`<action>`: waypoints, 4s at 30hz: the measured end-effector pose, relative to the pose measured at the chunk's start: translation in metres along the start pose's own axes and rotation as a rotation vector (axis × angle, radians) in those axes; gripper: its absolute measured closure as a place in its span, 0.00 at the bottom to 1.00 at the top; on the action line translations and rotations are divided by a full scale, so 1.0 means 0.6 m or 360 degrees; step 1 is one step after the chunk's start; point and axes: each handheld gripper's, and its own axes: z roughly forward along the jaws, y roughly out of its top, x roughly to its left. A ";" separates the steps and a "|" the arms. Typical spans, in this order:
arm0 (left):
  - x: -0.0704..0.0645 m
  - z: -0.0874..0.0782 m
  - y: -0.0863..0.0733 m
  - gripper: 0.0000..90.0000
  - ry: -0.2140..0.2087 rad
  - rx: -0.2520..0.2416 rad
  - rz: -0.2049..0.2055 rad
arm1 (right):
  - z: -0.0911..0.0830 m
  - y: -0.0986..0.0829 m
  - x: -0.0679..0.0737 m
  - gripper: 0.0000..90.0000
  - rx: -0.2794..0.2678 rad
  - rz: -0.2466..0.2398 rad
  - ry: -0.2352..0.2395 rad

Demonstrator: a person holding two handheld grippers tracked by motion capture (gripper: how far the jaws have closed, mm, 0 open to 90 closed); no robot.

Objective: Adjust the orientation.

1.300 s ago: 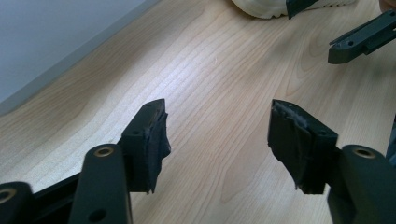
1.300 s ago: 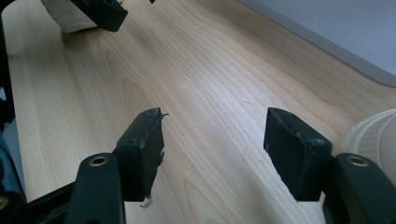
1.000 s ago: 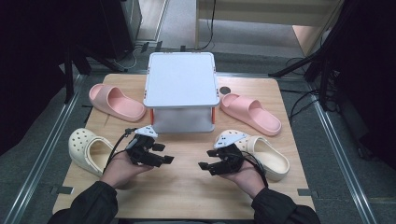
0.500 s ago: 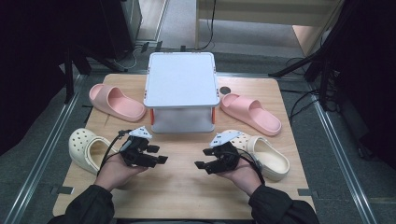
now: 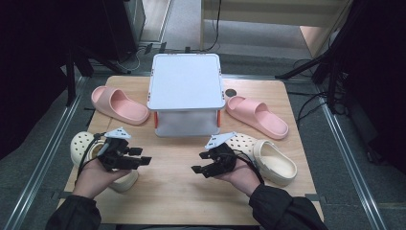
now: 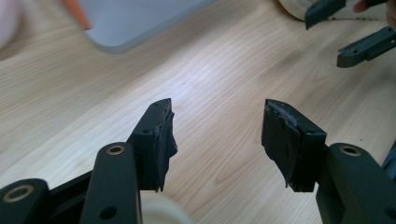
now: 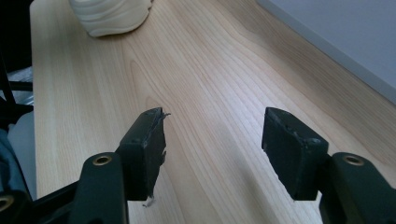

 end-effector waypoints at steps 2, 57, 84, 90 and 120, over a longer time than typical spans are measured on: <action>0.010 -0.021 -0.006 0.49 0.0031 -0.0026 -0.0040 | 0.004 0.005 0.001 0.45 0.0003 -0.0002 0.0022; 0.160 -0.102 -0.095 0.62 0.0446 -0.0144 -0.0330 | 0.028 0.016 0.011 0.45 0.0106 -0.0060 0.0063; 0.157 -0.163 -0.085 0.87 0.0403 -0.0280 -0.0440 | 0.016 0.017 0.006 0.47 0.0052 -0.0043 0.0019; 0.129 -0.158 -0.060 0.87 0.0337 -0.0268 -0.0356 | 0.009 0.015 0.000 0.48 0.0033 -0.0004 0.0003; 0.001 -0.014 0.093 0.86 -0.0009 -0.0032 -0.0014 | -0.043 -0.010 -0.021 0.49 -0.0118 0.0152 -0.0087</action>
